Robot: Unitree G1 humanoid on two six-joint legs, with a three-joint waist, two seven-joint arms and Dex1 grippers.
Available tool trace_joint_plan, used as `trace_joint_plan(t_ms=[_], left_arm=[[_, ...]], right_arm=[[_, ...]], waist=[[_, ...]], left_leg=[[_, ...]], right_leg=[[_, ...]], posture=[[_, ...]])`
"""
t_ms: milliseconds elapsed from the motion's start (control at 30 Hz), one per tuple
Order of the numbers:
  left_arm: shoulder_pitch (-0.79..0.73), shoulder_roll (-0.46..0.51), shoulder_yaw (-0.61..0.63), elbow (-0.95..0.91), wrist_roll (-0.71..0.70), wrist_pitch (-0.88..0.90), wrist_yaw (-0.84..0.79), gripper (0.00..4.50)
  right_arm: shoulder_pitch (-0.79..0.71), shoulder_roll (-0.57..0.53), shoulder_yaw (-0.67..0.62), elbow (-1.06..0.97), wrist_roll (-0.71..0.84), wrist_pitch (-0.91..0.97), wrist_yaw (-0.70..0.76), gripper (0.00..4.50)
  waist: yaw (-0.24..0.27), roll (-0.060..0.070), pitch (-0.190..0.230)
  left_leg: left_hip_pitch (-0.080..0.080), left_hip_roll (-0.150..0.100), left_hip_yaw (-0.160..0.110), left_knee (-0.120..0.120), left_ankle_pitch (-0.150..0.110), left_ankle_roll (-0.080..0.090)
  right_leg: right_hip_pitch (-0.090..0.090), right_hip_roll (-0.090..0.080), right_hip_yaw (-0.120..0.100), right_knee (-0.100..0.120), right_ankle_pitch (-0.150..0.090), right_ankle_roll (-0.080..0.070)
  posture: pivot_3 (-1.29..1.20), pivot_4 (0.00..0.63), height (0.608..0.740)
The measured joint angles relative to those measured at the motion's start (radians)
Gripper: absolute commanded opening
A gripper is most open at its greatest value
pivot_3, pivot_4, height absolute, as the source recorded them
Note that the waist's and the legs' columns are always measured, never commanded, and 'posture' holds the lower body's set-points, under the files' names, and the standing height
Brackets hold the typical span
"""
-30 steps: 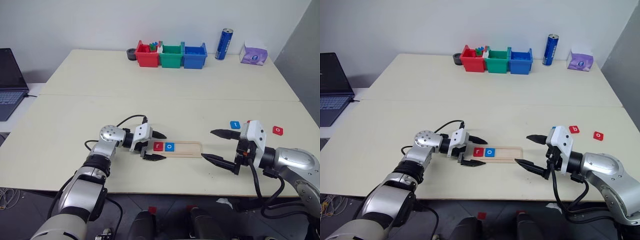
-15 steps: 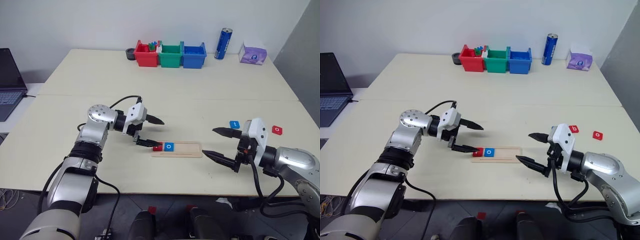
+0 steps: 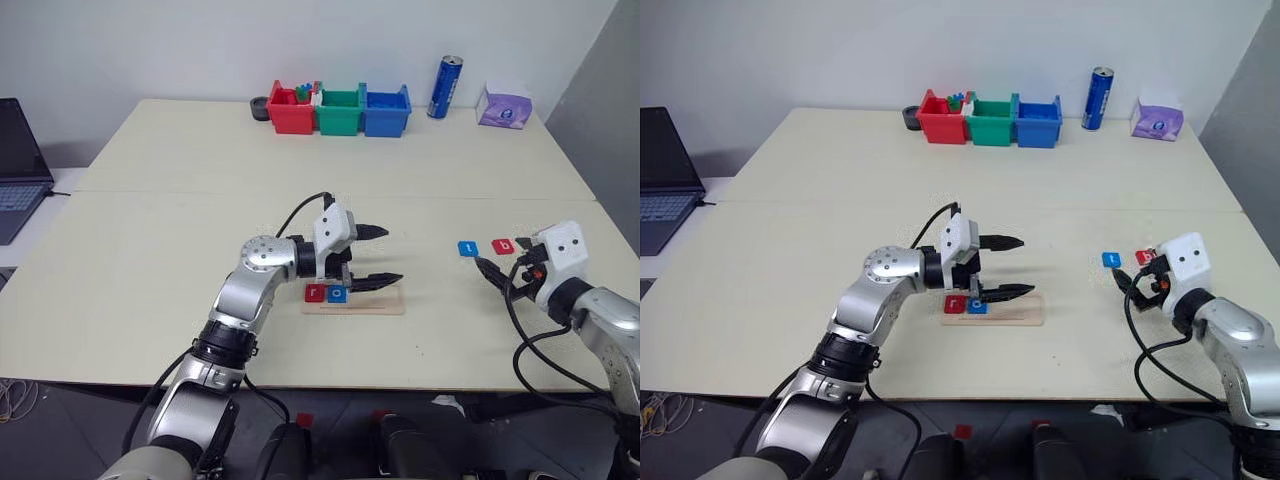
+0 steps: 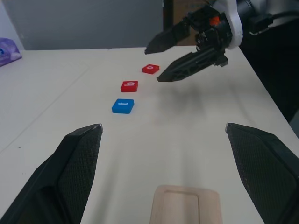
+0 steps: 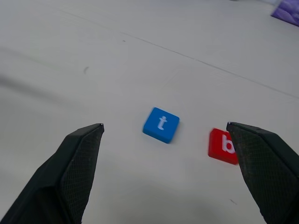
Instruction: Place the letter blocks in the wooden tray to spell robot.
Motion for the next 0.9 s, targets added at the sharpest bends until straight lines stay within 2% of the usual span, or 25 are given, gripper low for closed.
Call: trace_joint_plan(t_ms=[367,900], left_arm=[[-0.002,-0.031,-0.049,0.029,0.035,0.005,0.074,4.47],[-0.002,-0.037,-0.082,-0.002,0.03,0.034,0.068,4.47]], right_arm=[[-0.135,0.096,-0.027,0.219,-0.015,0.006,-0.078,4.5],[-0.228,0.155,-0.039,0.397,-0.052,-0.047,-0.125,4.5]], waist=[[-0.002,0.0,0.0],[-0.015,0.001,0.0]], left_leg=[[0.0,0.0,0.003,0.0,0.0,0.0],[0.0,0.0,0.003,-0.001,0.0,0.0]], right_leg=[[0.0,0.0,0.001,-0.001,0.0,-0.001],[0.0,-0.001,0.001,-0.001,0.0,-0.001]], posture=[[0.0,0.15,0.74],[0.0,0.15,0.74]])
